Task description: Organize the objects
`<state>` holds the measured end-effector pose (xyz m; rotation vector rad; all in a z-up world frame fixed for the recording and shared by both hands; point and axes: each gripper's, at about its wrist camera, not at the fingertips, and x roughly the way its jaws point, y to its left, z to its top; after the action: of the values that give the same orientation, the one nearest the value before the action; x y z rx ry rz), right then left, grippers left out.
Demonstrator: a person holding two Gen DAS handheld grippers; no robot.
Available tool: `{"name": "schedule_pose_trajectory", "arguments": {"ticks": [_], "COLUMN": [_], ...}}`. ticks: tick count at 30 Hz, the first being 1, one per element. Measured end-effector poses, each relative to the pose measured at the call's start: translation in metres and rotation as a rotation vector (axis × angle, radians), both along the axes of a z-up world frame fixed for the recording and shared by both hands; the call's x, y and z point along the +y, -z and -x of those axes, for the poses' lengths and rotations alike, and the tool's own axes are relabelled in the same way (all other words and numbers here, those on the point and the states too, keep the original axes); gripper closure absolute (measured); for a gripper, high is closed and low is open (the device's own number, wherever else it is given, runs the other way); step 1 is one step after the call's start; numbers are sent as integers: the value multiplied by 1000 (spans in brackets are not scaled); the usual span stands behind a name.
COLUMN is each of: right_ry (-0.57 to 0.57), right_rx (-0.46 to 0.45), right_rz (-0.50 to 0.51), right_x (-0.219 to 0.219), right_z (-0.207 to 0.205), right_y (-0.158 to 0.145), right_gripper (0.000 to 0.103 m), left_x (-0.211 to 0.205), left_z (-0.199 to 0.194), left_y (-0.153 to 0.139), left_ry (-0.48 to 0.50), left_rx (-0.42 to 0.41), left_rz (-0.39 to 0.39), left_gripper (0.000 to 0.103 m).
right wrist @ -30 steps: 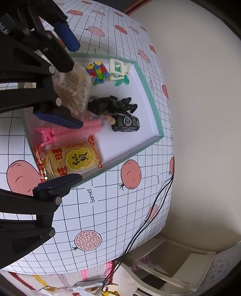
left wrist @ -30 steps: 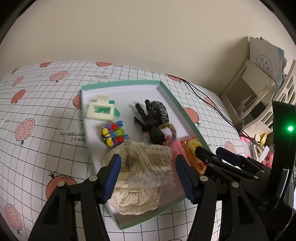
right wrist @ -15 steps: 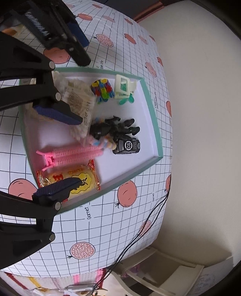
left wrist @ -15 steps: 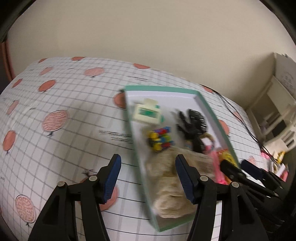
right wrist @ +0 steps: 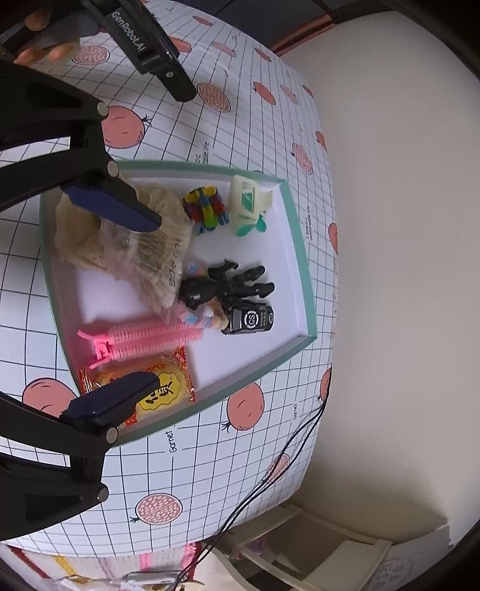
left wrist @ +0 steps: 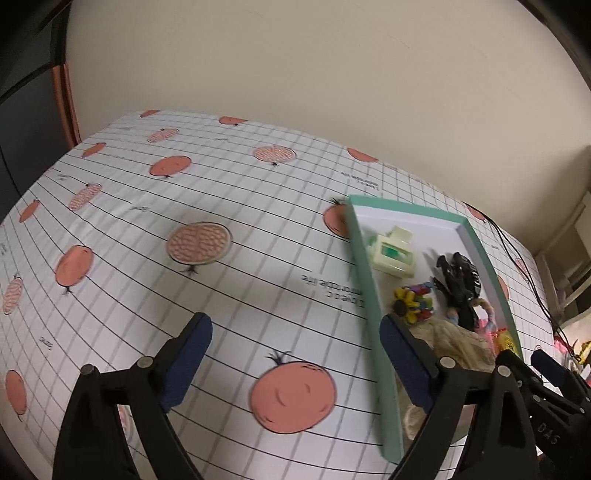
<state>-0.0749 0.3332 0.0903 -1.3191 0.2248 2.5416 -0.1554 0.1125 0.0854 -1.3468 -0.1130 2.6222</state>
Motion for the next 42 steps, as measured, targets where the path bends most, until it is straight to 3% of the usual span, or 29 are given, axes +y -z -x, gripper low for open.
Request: {"name": "schedule_pose_trajectory", "arguments": {"ticks": [4,7,12,19,28,42], "right_ry": [-14,-29,-39,-47,-43,-21], "right_rx": [21,32,43,55,84,122], "right_rz": [-4,-9,-18,-18,-15,-31], "right_x": [-7,-13,-21,-34,-52,-72], "right_z": [-2,-3,-8,-18,-42,-94], "right_y": [-5,-8,-11,-20,-38,-51], "right_gripper": [2,1,0,0,0,0], "left_x": [-9,-16,-22,-33,-43,-63], "left_z": [-1,-2,-6,-17,-48,-101], "left_y": [-5,-8,-14,-26,-49,-35], "left_ry": [-21,-28,-16,-6,-7,-21], "left_rx": [27,42,63,83,141,148], "left_rz": [26,33,48,-10,-14,56], "left_gripper": [6,0,0,0,0,0]}}
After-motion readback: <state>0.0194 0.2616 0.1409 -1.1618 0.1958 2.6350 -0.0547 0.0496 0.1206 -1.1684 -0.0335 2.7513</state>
